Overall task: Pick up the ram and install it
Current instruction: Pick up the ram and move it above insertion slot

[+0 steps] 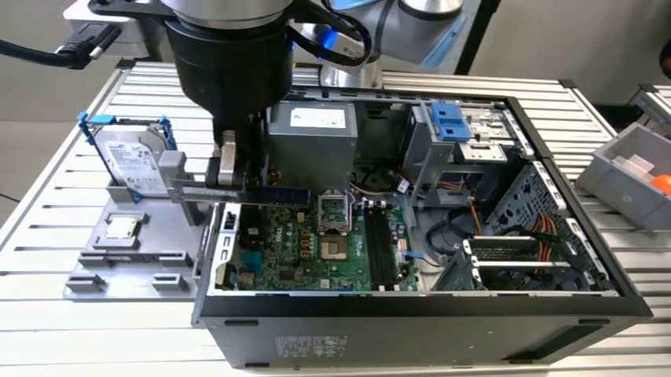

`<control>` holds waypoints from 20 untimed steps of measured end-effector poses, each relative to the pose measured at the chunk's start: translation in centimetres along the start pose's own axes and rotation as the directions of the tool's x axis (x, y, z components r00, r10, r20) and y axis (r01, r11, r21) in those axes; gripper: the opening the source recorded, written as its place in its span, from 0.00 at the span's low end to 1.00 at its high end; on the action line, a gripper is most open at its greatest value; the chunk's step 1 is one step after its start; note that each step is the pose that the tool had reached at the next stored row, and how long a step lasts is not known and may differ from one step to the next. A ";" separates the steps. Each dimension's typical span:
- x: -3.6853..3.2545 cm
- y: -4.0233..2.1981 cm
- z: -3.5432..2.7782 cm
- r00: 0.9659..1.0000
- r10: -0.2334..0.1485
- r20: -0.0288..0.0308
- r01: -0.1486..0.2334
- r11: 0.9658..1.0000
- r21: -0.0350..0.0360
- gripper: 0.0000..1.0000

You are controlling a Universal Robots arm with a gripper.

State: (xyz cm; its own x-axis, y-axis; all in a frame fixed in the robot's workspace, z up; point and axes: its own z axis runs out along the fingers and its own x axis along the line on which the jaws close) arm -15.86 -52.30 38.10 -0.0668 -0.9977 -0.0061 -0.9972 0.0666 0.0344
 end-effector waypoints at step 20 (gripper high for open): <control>-0.24 -3.66 -0.13 1.000 0.000 0.000 0.000 1.000 -0.002 0.00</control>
State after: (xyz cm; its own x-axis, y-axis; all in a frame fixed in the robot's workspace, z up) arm -12.18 -52.30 38.11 -0.0669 -0.9977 -0.0058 -0.9971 0.0666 0.0366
